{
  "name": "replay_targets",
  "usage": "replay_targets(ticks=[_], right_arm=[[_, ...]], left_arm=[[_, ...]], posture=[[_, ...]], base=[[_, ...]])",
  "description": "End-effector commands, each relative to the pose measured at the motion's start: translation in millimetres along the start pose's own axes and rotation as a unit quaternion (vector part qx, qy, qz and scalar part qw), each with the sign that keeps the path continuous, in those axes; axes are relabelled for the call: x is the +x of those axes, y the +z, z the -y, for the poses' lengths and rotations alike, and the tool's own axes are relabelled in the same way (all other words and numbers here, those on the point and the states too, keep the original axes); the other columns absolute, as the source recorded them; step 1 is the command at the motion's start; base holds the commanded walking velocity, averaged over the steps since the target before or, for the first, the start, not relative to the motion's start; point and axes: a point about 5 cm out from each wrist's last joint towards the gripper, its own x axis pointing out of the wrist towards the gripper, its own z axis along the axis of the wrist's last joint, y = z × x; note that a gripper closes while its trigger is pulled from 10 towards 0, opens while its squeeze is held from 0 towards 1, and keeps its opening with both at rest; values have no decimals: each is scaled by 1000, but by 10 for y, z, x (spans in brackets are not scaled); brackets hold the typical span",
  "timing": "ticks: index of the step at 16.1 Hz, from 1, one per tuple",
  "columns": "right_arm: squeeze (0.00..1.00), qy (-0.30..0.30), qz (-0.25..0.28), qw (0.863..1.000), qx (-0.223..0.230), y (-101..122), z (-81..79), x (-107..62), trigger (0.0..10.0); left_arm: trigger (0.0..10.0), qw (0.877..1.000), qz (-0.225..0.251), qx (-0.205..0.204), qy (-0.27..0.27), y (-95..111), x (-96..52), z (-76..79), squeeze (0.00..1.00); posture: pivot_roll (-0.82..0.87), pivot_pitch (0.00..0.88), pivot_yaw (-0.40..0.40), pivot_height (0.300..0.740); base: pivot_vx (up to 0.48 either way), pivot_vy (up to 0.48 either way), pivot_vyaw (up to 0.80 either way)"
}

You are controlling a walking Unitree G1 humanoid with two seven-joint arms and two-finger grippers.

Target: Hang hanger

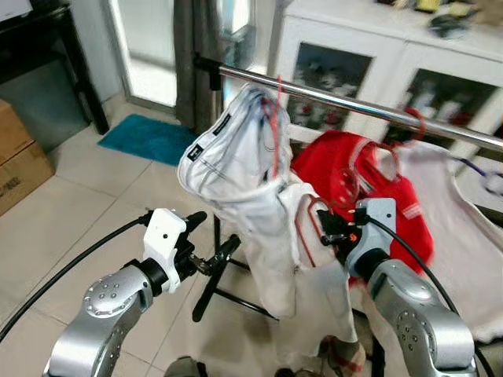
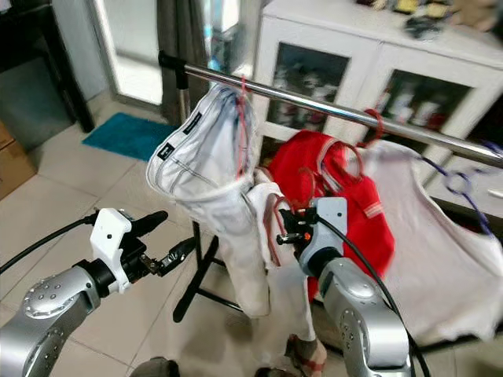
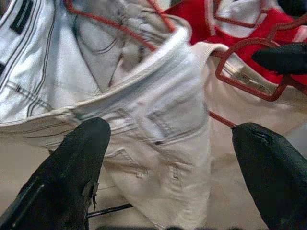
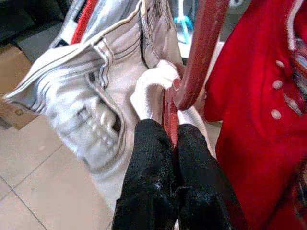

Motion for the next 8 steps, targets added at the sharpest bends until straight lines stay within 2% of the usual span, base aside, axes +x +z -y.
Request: replay_targets(ticks=[1, 8], right_arm=[[0, -8, 16, 1000, -4, 65, 39, -19, 0], [0, -17, 12, 1000, -3, 43, 63, -44, 0]], left_arm=[[10000, 1000, -1, 0, 0, -8, 10, 15, 451], [10000, 1000, -4, -3, -11, -21, 6, 38, 443]], posture=[[-24, 0, -48, 740], [-26, 0, -47, 740]], base=[[-262, 0, 0], [-255, 0, 0]])
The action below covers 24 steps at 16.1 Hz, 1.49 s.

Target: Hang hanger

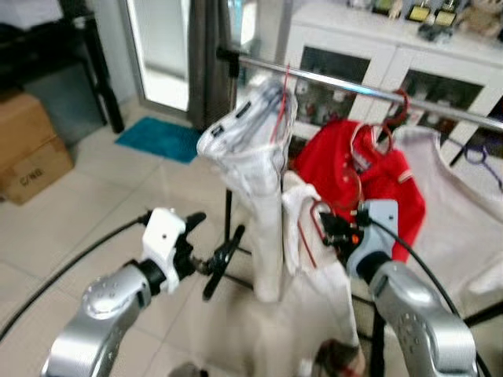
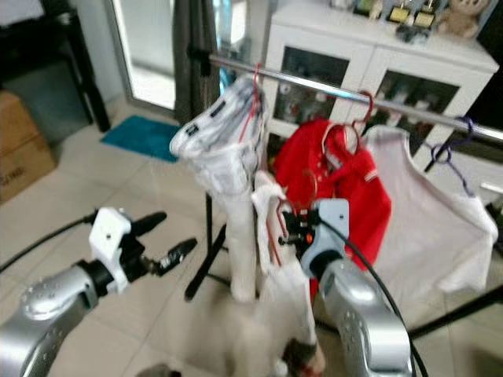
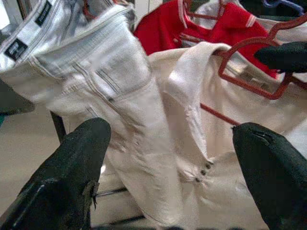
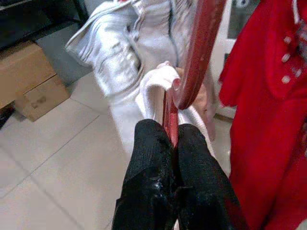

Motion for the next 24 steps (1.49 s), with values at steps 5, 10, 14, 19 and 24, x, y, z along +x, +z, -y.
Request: replay_targets(ticks=[5, 10, 14, 19, 24], right_arm=[[0, -8, 5, 1000, -1, 20, 35, -38, 0], [0, -4, 4, 1000, -2, 22, 25, -48, 0], [0, 2, 5, 1000, -4, 22, 1, -48, 0], [0, 93, 30, 995, -5, 168, -200, -37, 0], [0, 202, 50, 978, -6, 316, -452, -107, 0]], left_arm=[[10000, 1000, -1, 1, -8, 6, -3, 28, 447], [10000, 1000, -4, 0, -12, 3, -2, 39, 451], [10000, 1000, -6, 1, -16, -2, 9, 48, 451], [10000, 999, -4, 18, -32, 1, 179, 31, 1000], [10000, 996, -38, 80, 0, -82, 437, -39, 255]], posture=[[-25, 0, -48, 740], [-28, 0, -46, 740], [-29, 0, -44, 740], [-30, 0, -50, 740], [-40, 0, -53, 740]], base=[[-144, 0, 0], [0, 0, 0], [0, 0, 0], [0, 0, 0], [0, 0, 0]])
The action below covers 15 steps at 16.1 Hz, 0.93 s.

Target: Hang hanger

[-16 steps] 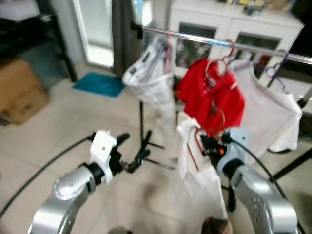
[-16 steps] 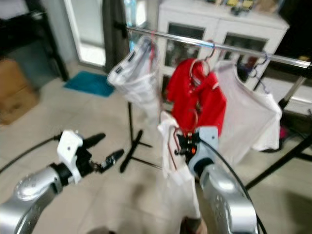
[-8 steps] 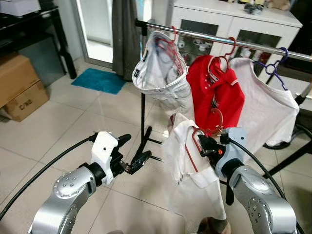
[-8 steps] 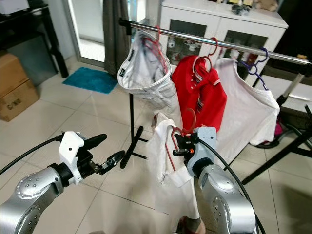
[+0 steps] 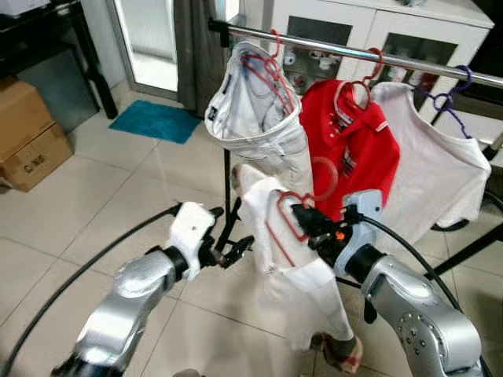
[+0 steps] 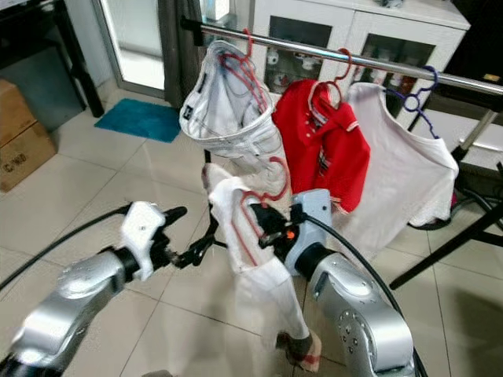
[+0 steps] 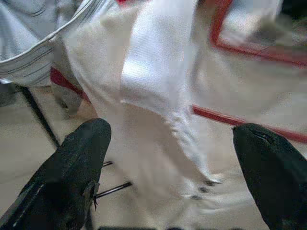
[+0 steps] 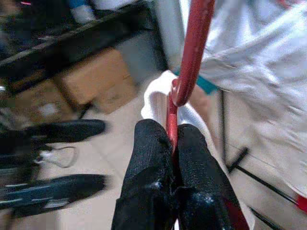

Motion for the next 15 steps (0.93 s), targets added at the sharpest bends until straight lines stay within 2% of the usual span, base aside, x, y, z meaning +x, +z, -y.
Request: replay_targets(ticks=[1, 2, 3, 4, 5, 6, 11, 15], right_arm=[[0, 40, 23, 999, -5, 124, -105, 0, 0], [0, 58, 30, 998, 1, 148, -150, -3, 0], [0, 75, 35, 997, 6, 167, -188, -13, 0], [0, 75, 36, 997, 6, 167, -188, -16, 0], [0, 72, 35, 997, 6, 162, -177, -24, 0], [0, 69, 34, 997, 6, 158, -166, -30, 0], [0, 47, 25, 998, 11, 126, -90, -64, 0], [0, 58, 28, 998, 19, 126, -117, -76, 0]], left_arm=[[10000, 1000, -3, 20, 9, -2, 68, -4, 98], [10000, 999, 0, 30, 25, 8, 114, -38, 0], [9412, 998, 17, 38, 54, 58, 170, -102, 0], [5255, 997, 25, 39, 64, 82, 179, -122, 0], [1529, 996, 35, 36, 70, 103, 189, -138, 0], [0, 996, 40, 37, 69, 112, 193, -136, 0], [0, 995, 61, 41, 65, 94, 216, -74, 0], [0, 994, 72, 38, 68, 80, 214, -60, 0]], posture=[[-41, 0, -56, 740], [-42, 0, -55, 740], [-51, 0, -49, 740], [-51, 0, -49, 740], [-53, 0, -48, 740], [-55, 0, -47, 740], [-53, 0, -49, 740], [-51, 0, -55, 740]], base=[[0, 0, 0], [0, 0, 0], [0, 0, 0], [0, 0, 0], [0, 0, 0], [0, 0, 0], [0, 0, 0], [0, 0, 0]])
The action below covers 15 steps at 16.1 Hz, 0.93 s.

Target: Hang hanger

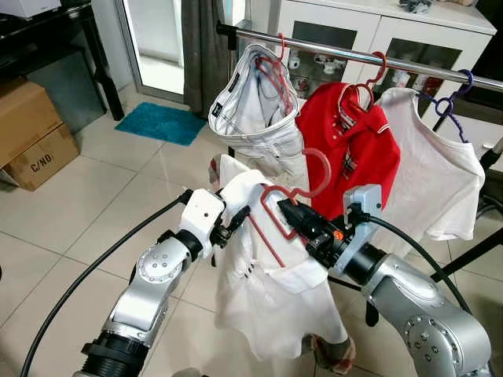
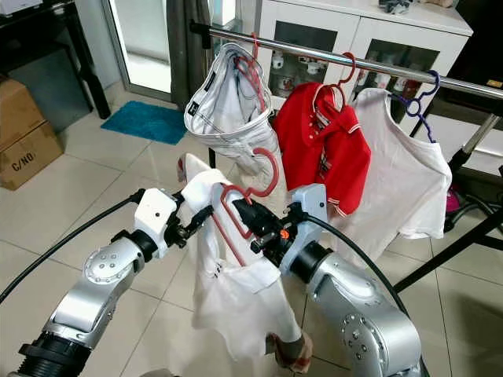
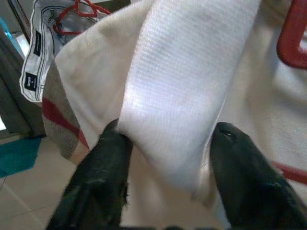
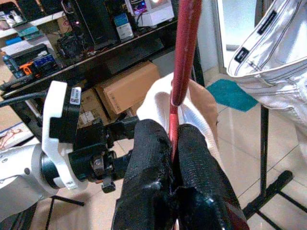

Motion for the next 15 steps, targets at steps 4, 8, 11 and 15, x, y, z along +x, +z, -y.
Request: replay_targets(ticks=[4, 8, 11, 15], right_arm=[[0, 6, 6, 1000, 5, 20, -20, -38, 0], [0, -8, 0, 1000, 5, 1, 10, -42, 0], [0, -3, -6, 1000, -2, -10, 3, -46, 0], [0, -21, -51, 997, -50, -81, 87, -67, 0]], left_arm=[[0, 1000, 15, 7, 9, 11, 0, -29, 0], [0, 1000, 19, 1, 6, 5, -12, -34, 0], [0, 999, 34, -19, 10, 56, -39, -101, 0], [0, 999, 35, -30, -8, 137, -106, -219, 0]], posture=[[-56, 0, -53, 740], [-55, 0, -52, 740], [-55, 0, -53, 740], [-57, 0, -53, 740]], base=[[0, 0, 0], [0, 0, 0], [0, 0, 0], [0, 0, 0]])
